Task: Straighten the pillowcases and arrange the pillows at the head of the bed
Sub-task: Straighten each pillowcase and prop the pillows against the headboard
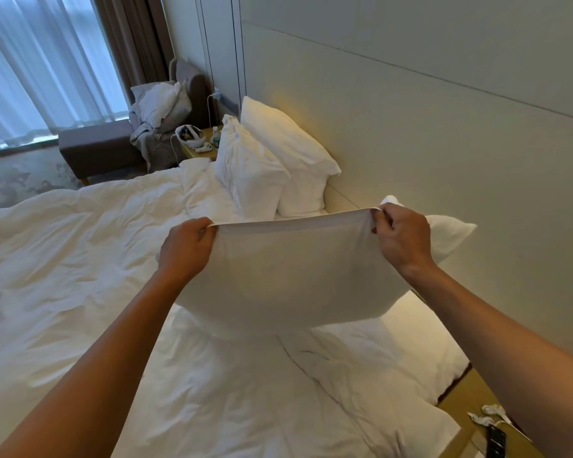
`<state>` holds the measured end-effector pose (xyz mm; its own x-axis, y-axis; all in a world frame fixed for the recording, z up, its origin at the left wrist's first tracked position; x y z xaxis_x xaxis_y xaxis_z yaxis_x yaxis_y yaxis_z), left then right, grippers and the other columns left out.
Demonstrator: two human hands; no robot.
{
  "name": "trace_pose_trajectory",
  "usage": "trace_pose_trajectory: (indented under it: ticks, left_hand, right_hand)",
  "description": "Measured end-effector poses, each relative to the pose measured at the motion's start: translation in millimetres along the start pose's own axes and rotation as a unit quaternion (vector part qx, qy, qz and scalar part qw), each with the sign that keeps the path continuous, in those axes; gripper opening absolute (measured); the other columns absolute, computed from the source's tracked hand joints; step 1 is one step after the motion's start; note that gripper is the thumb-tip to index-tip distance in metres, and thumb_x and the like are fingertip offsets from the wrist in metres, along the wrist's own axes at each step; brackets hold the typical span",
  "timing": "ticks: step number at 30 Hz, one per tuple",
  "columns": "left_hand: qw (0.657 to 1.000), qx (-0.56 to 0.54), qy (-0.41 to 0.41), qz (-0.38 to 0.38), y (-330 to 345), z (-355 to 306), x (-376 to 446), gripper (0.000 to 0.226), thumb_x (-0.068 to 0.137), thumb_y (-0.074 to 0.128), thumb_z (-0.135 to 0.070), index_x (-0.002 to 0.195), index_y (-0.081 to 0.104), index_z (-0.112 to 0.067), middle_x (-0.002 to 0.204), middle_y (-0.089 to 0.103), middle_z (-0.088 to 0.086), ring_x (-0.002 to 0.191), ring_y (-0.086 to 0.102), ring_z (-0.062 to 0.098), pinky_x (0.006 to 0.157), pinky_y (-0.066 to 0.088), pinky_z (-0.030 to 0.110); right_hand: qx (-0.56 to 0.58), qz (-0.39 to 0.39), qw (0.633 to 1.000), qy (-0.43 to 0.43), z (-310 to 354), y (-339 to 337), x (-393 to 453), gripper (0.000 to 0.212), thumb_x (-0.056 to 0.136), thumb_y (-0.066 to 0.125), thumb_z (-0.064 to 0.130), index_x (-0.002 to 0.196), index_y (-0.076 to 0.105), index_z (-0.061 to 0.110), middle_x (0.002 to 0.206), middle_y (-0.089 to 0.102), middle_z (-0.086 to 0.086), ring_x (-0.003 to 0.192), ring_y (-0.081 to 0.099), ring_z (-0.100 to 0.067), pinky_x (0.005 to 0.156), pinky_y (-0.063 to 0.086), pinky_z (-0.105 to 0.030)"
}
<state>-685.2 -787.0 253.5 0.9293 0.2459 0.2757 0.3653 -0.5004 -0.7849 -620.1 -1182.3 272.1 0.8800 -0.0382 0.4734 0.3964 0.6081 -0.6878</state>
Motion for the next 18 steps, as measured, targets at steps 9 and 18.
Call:
trace_pose_trajectory:
  ticks: [9,18]
  left_hand:
    - [0.998,-0.049,0.001,0.026,48.4,-38.4,2.2,0.027,0.103,0.049,-0.031,0.088,0.070,-0.023,0.074,0.066,-0.002,0.069,0.064,0.019,0.070,0.056,0.041]
    - [0.990,0.037,-0.020,0.137,136.8,-72.4,-7.7,0.030,0.103,0.048,-0.024,0.085,0.069,-0.013,0.078,0.068,0.005,0.075,0.065,0.030,0.066,0.054,0.039]
  right_hand:
    - [0.013,-0.017,0.997,0.069,-58.0,-20.7,-2.4,0.033,0.106,0.055,0.035,0.087,0.074,0.015,0.079,0.075,-0.004,0.074,0.069,-0.025,0.073,0.057,-0.038]
    - [-0.012,0.115,0.984,0.134,-177.4,7.2,-45.4,0.034,0.106,0.052,0.039,0.080,0.069,0.025,0.071,0.071,0.006,0.072,0.064,-0.019,0.074,0.057,-0.043]
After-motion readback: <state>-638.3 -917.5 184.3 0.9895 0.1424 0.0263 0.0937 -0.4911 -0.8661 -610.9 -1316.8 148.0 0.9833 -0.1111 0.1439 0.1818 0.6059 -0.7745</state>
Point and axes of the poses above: each hand's wrist, its own x-axis towards the middle knuckle, its own y-axis out of the palm, z = x × y, the point moved 3 cm from there along x, towards the middle knuckle
